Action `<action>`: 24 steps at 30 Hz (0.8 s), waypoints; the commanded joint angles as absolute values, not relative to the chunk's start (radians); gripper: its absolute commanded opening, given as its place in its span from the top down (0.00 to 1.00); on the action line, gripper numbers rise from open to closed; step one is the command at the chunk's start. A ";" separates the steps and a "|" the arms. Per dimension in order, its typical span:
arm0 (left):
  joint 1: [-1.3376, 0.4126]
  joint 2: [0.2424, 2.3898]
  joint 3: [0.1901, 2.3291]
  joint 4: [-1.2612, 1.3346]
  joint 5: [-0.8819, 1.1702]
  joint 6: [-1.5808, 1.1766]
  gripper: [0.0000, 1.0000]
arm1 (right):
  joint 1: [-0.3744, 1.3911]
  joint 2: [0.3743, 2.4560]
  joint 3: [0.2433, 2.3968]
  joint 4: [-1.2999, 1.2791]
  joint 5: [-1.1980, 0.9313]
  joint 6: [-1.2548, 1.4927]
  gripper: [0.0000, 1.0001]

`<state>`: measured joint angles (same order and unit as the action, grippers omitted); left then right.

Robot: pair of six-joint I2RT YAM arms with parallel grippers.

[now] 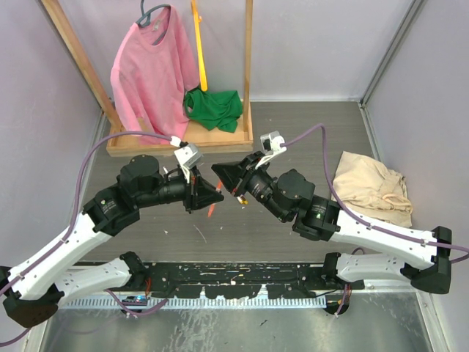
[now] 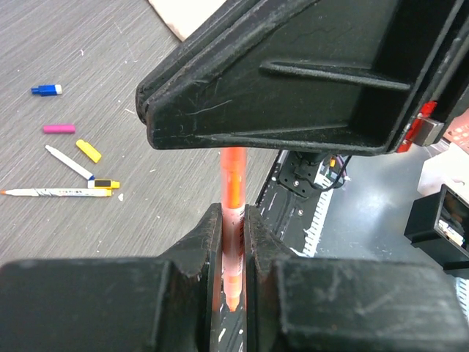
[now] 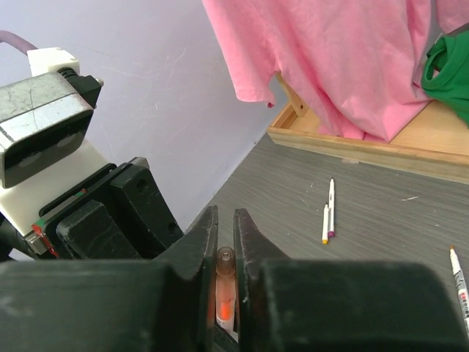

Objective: Insert the pens into the pen caps
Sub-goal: Press the pen cap onto the pen.

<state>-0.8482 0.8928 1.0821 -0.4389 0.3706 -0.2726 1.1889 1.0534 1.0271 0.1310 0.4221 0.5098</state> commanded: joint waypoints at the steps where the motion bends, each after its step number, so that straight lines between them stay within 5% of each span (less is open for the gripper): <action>1: -0.845 0.885 1.095 -0.407 0.368 -0.265 1.00 | 1.184 1.030 1.057 0.118 0.423 0.516 0.95; 10: -0.845 0.868 1.151 -0.361 0.262 -0.300 1.00 | 1.205 1.058 0.972 0.079 0.371 0.548 1.00; 24: -0.844 0.867 1.255 -0.347 0.239 -0.297 1.00 | 1.549 1.208 0.785 0.117 0.633 0.798 1.00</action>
<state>-0.8707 0.8860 1.1294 -0.7231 0.3775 -0.2810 1.4349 1.1172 0.8845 0.2718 0.7780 0.6640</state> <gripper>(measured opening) 0.110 0.168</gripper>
